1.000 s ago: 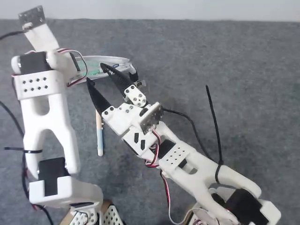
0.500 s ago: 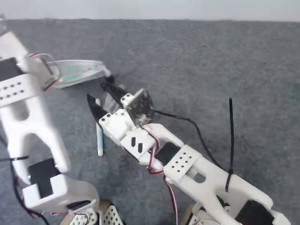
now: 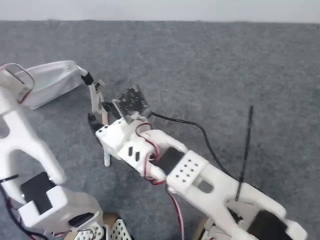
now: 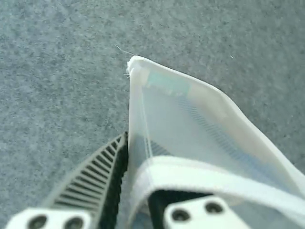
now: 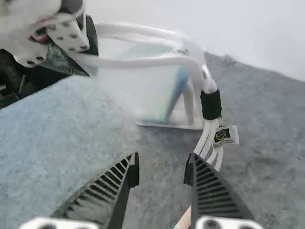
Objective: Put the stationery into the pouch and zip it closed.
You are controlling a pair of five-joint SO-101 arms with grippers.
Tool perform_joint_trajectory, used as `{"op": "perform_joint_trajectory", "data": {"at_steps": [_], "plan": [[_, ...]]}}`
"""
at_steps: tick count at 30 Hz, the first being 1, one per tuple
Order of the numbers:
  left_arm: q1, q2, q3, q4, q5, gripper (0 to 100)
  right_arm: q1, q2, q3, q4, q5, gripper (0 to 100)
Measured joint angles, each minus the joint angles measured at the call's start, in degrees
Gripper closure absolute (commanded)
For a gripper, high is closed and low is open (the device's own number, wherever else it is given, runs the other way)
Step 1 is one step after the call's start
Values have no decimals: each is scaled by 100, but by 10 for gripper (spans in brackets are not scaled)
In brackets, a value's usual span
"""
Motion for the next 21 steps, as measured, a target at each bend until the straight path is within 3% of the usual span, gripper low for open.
{"op": "perform_joint_trajectory", "data": {"at_steps": [12, 15, 21], "plan": [[-53, 0, 0, 0, 18, 991, -9, 2593, -1292, 88, 0, 847], [-53, 0, 0, 0, 18, 991, -9, 2971, -1767, 571, -70, 846], [-53, 0, 0, 0, 18, 991, -9, 3710, -3138, 2119, -905, 843]]}}
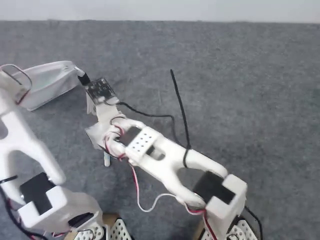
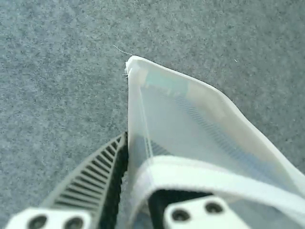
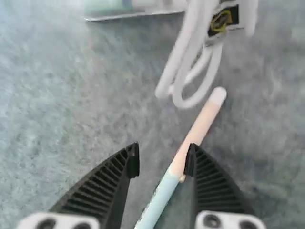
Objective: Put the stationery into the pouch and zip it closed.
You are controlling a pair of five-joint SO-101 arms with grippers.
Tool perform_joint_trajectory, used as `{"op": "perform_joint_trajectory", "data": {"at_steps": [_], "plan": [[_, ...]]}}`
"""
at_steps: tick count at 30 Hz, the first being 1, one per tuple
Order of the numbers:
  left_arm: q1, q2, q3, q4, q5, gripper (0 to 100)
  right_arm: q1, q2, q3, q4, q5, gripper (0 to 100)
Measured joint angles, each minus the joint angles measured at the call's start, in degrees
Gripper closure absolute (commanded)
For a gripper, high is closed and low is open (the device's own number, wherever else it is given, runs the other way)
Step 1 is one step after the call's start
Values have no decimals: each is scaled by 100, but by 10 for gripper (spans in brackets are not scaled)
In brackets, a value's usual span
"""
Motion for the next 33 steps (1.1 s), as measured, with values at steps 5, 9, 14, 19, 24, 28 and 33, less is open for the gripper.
{"op": "perform_joint_trajectory", "data": {"at_steps": [5, 9, 14, 19, 24, 28, 33], "plan": [[0, 0, 0, 0, 0, 991, 18, 862, -1108, 985, -457, 843], [0, 0, 0, 0, 0, 991, 44, 1495, -1820, 1424, -519, 846], [0, 0, 0, -53, 0, 991, 132, 2101, -2505, 1785, -519, 849], [-9, 0, 70, -229, 0, 991, 237, 2620, -3086, 2066, -519, 983], [-9, 0, 70, -264, 0, 991, 413, 3024, -3710, 2462, -519, 992], [-9, 0, 70, -264, 0, 991, 527, 3112, -4193, 3051, -413, 992], [-9, 0, 70, -264, 0, 991, 668, 3112, -4756, 3930, -378, 992]]}}
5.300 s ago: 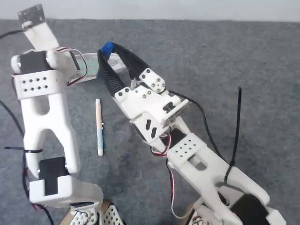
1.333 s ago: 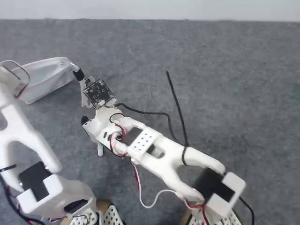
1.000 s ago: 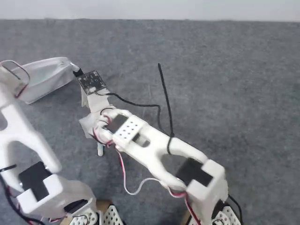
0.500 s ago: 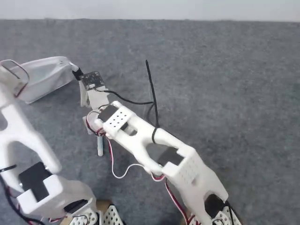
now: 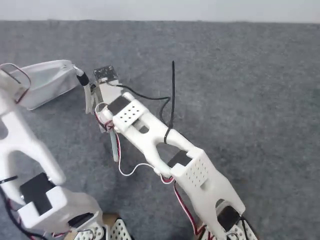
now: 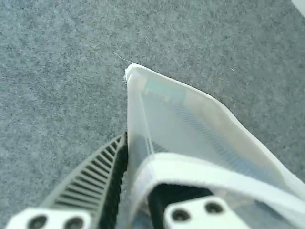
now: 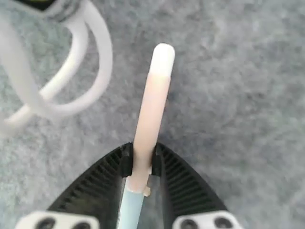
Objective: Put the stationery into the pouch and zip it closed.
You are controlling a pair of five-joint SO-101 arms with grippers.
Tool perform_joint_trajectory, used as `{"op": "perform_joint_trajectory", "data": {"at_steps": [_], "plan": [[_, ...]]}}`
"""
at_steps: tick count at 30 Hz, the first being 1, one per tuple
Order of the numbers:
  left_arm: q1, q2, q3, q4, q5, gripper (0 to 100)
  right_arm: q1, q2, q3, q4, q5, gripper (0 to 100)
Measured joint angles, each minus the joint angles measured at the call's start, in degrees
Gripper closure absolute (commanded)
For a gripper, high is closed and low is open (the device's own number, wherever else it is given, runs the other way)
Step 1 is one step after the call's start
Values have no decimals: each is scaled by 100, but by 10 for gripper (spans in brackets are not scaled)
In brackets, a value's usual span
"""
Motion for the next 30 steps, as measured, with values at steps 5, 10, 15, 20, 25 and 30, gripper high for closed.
{"op": "perform_joint_trajectory", "data": {"at_steps": [5, 10, 15, 20, 25, 30], "plan": [[0, 0, 0, 0, 0, 991, 70, 0, -536, 897, 264, 990], [0, 0, 0, 0, 0, 991, 246, 0, -677, 1618, 747, 987], [0, 0, 0, 0, 0, 991, 273, 0, -703, 2075, 958, 924], [0, 0, 0, 0, 0, 991, 273, 0, -703, 2215, 967, 853], [0, 0, 0, 0, 0, 991, 273, 0, -703, 2154, 967, 853], [0, 0, 0, 0, 0, 991, 273, 0, -703, 1653, 765, 853]]}}
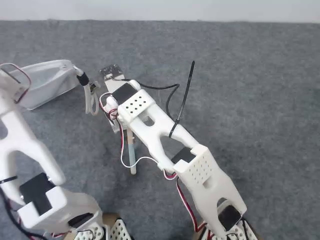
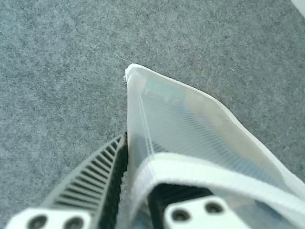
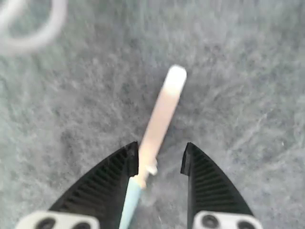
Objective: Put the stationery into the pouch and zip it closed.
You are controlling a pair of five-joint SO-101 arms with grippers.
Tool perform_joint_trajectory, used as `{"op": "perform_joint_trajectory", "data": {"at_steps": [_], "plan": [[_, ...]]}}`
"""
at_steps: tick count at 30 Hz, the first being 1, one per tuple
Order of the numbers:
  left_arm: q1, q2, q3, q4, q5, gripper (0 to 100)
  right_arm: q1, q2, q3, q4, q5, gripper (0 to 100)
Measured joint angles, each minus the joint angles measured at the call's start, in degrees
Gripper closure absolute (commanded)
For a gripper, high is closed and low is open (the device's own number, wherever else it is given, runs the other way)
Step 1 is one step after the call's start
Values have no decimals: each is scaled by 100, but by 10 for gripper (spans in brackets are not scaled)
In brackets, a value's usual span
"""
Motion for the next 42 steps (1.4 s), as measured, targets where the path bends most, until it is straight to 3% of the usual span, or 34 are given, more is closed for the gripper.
{"op": "perform_joint_trajectory", "data": {"at_steps": [13, 23, 28, 31, 42], "plan": [[0, 0, 0, 0, 0, 991, 202, 589, -44, -870, -316, 854], [0, 0, 0, 0, 0, 991, 220, 905, -343, -923, -308, 858], [0, 0, 0, 0, 0, 991, 255, 967, -413, -923, -211, 998], [0, 0, 0, 0, 0, 991, 316, 976, -448, -897, -202, 987], [26, 0, 0, 0, 0, 991, 290, 993, -2673, 993, -176, 993]]}}
